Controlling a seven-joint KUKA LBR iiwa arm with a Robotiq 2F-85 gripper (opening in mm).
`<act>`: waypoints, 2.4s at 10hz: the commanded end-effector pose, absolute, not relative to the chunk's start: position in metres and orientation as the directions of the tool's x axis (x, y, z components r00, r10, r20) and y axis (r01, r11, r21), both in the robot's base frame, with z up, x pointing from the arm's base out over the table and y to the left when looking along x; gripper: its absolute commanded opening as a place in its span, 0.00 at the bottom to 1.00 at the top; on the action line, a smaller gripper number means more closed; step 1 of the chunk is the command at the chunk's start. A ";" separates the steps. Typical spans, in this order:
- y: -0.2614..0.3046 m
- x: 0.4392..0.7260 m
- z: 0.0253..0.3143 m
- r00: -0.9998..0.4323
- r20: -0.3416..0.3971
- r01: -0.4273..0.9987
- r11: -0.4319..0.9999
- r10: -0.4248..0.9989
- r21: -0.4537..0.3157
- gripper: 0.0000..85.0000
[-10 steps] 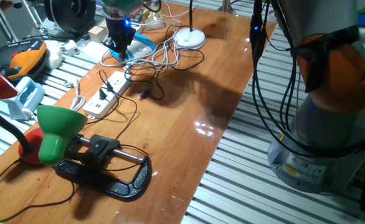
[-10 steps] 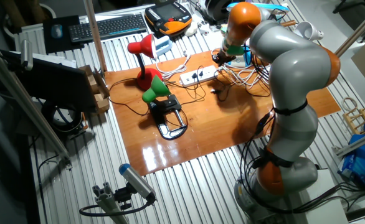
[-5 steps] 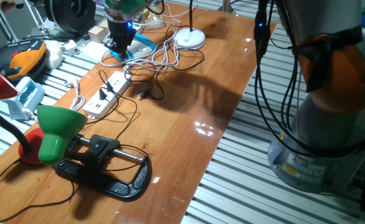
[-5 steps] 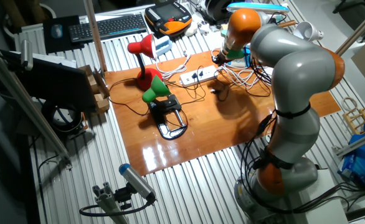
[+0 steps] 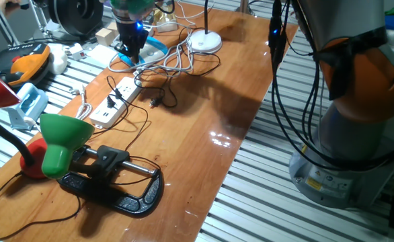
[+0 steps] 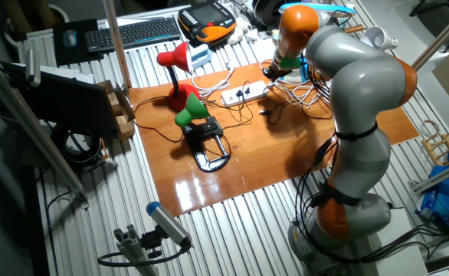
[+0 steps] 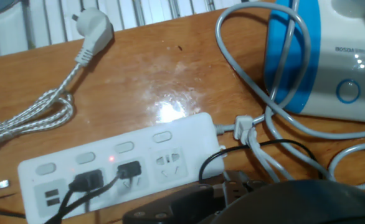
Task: Plug in the power cord of the desk lamp, turn on the socket, and light up the desk lamp
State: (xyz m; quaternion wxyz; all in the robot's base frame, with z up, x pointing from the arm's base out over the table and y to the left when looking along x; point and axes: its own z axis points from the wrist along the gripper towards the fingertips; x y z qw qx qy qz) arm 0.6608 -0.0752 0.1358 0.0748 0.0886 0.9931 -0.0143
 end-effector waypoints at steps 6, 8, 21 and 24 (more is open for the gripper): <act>-0.093 0.673 0.115 -0.971 -0.184 0.159 0.987 0.154 -0.010 0.00; -0.098 0.677 0.106 -0.969 -0.191 0.157 0.988 0.155 0.005 0.00; -0.108 0.685 0.102 -0.944 -0.285 0.163 0.986 0.166 0.033 0.60; -0.110 0.686 0.092 -0.943 -0.291 0.157 0.987 0.160 0.034 0.40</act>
